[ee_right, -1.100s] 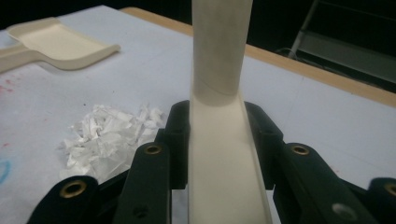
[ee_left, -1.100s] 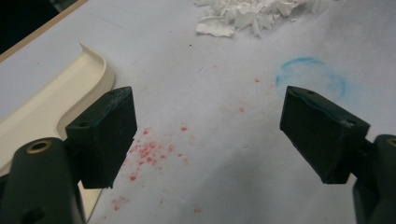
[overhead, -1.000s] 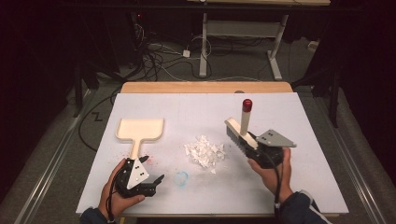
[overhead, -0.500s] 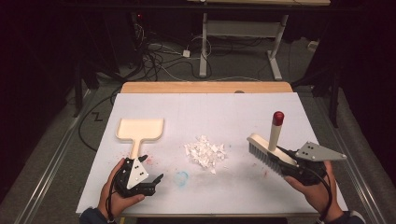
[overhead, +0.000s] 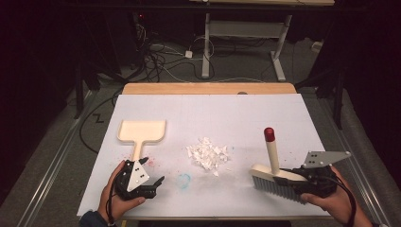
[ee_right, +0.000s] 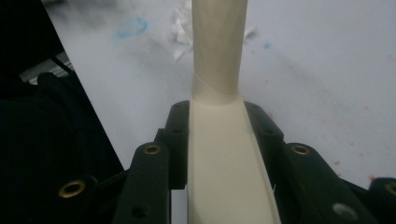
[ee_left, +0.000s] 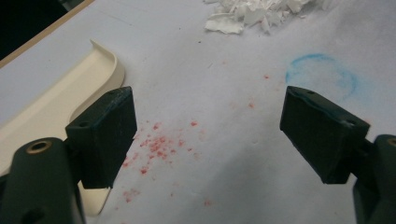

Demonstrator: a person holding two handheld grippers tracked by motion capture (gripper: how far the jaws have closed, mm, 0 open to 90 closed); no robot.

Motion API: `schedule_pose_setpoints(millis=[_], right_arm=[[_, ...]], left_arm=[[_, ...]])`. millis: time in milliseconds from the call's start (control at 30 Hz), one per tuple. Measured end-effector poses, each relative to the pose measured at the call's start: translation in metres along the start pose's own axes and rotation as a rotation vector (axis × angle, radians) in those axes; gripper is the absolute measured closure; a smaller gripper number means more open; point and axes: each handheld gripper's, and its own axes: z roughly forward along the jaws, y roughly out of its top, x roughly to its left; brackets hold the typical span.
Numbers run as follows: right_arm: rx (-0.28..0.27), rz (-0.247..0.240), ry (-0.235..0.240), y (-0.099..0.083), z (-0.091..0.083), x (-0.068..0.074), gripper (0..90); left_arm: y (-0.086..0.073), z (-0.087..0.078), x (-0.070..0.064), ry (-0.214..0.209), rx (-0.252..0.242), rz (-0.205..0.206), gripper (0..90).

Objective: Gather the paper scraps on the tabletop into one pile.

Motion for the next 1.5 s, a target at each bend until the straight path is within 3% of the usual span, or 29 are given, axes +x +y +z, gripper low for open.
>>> schedule_pose_setpoints(millis=[167,433,633,833,867,900,933,1000,1033,1133,1200,1267,1367,1433,1500], right_arm=[[0.025,0.078,-0.015,0.001,0.017,-0.031,66.1],[0.092,0.094,-0.012,0.015,0.033,-0.074,58.3],[0.087,0.1,-0.022,0.021,0.037,-0.083,53.3],[0.112,0.099,-0.114,0.019,0.035,-0.085,43.5],[0.111,0.105,-0.125,0.018,0.034,-0.087,45.1],[0.103,0.109,-0.149,0.017,0.033,-0.089,54.4],[0.088,0.11,-0.168,0.016,0.031,-0.091,53.7],[0.062,0.133,-0.145,0.014,0.031,-0.096,54.3],[0.066,0.133,-0.156,0.014,0.033,-0.097,54.2],[0.043,0.131,-0.255,0.012,0.037,-0.097,60.2],[0.017,0.156,-0.377,0.009,0.04,-0.1,71.5],[0.022,0.161,-0.452,0.004,0.045,-0.103,80.2],[0.069,0.188,-0.47,-0.001,0.056,-0.111,86.8],[0.104,0.19,-0.448,0.0,0.064,-0.114,90.0],[0.097,0.189,-0.456,0.003,0.069,-0.115,90.0]], left_arm=[[0.0,0.003,-0.001,-0.01,0.011,0.005,17.8],[0.0,0.008,-0.005,-0.035,0.032,0.02,17.8],[0.0,0.008,-0.007,-0.038,0.034,0.024,17.8],[0.0,0.008,-0.007,-0.04,0.032,0.025,17.8],[0.0,0.008,-0.007,-0.042,0.034,0.028,17.8],[0.0,0.009,-0.007,-0.044,0.035,0.03,17.8],[0.001,0.009,-0.008,-0.046,0.036,0.031,17.9],[0.001,0.01,-0.008,-0.048,0.042,0.037,17.9],[0.001,0.011,-0.008,-0.048,0.044,0.037,17.8],[0.001,0.01,-0.008,-0.045,0.041,0.037,17.8],[0.001,0.009,-0.008,-0.044,0.038,0.039,17.8],[0.0,0.009,-0.007,-0.044,0.038,0.036,17.8],[0.0,0.009,-0.007,-0.048,0.042,0.036,17.9],[0.0,0.01,-0.007,-0.05,0.043,0.041,17.8],[0.001,0.011,-0.008,-0.051,0.044,0.046,17.8]])
